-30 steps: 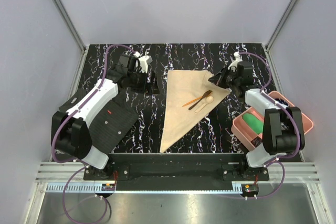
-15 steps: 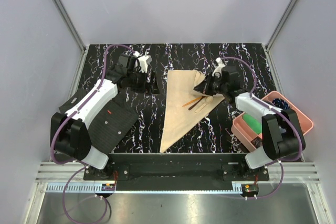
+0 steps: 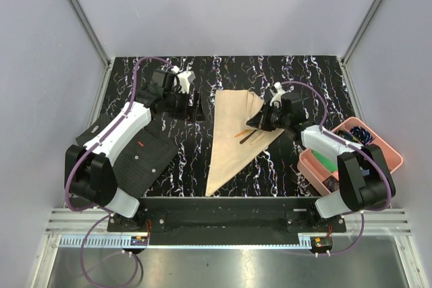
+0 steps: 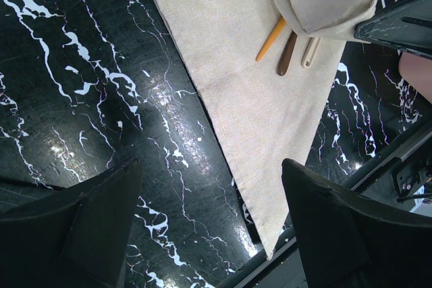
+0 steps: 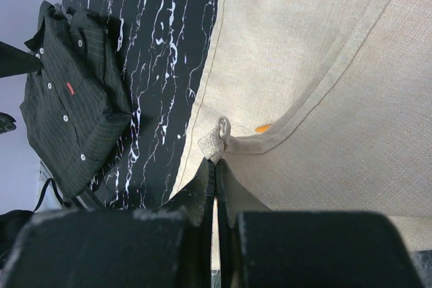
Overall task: Fold the napkin, place the utensils inside, and roll it up
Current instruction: Fold the napkin
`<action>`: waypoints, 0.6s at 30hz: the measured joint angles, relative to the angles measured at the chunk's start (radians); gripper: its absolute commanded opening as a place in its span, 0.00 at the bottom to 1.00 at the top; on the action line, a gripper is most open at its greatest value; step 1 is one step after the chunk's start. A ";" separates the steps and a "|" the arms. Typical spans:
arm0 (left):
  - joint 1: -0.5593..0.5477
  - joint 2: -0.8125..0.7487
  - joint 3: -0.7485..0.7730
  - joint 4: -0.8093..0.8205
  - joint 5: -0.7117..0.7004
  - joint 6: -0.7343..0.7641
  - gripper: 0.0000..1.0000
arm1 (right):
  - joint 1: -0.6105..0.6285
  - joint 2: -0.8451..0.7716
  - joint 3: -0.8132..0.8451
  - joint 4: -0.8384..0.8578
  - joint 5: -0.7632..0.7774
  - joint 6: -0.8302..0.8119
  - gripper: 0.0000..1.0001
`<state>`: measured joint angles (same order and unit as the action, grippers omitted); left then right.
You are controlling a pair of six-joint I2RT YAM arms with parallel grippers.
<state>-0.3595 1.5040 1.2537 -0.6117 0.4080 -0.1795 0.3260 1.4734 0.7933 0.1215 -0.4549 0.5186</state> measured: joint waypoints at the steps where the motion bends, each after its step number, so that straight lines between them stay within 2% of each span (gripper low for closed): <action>1: 0.000 0.000 0.000 0.000 0.000 0.000 0.87 | 0.002 0.000 -0.003 0.000 0.000 0.002 0.00; 6: 0.000 0.000 0.000 0.000 0.002 0.000 0.87 | 0.013 0.000 -0.021 0.000 0.002 0.005 0.04; 9: 0.000 0.000 0.000 0.000 0.003 0.000 0.87 | 0.014 0.003 -0.030 0.000 0.003 0.005 0.17; 11: 0.000 0.000 0.000 0.000 0.003 0.000 0.88 | 0.015 0.003 -0.037 0.000 0.008 0.007 0.33; 13: 0.000 0.000 0.000 0.000 0.003 0.000 0.88 | 0.016 0.003 -0.044 -0.002 0.010 0.005 0.43; 14: 0.000 0.000 0.000 0.000 0.003 0.000 0.88 | 0.016 0.003 -0.046 -0.004 0.011 0.006 0.52; 18: 0.000 0.000 0.000 0.000 0.003 0.000 0.88 | 0.022 -0.015 -0.050 -0.043 0.018 -0.013 0.64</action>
<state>-0.3595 1.5040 1.2537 -0.6117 0.4110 -0.1795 0.3477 1.4586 0.7437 0.0784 -0.4366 0.5060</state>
